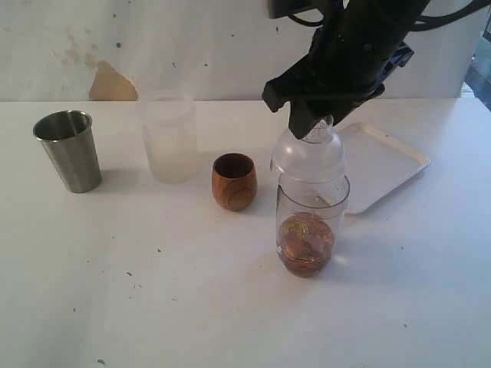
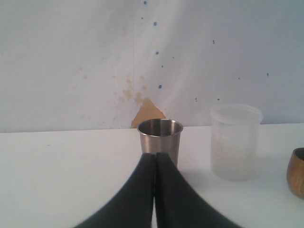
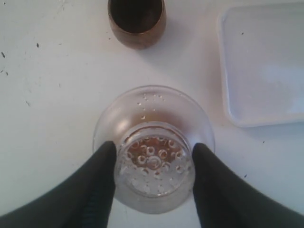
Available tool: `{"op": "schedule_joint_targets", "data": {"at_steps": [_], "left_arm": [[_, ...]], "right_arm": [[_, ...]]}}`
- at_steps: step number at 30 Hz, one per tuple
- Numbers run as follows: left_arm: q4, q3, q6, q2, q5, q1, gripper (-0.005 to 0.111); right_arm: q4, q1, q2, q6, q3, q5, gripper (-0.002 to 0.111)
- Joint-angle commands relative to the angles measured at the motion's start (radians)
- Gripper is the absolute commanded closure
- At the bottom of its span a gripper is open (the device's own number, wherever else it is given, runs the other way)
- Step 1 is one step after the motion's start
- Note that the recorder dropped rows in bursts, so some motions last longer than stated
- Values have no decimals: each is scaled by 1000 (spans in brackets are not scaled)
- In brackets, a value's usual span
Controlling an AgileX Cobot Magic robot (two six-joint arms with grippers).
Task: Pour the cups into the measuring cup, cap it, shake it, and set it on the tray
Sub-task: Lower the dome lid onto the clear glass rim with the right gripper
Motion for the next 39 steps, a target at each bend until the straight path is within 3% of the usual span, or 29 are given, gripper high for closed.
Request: {"op": "schedule_joint_targets", "data": {"at_steps": [1, 39], "left_arm": [[-9, 5, -1, -4, -5, -4, 106], [-9, 5, -1, -4, -5, -4, 106]], "right_arm": [[-9, 2, -3, 11, -5, -1, 108], [-9, 0, -20, 31, 42, -1, 108]]}}
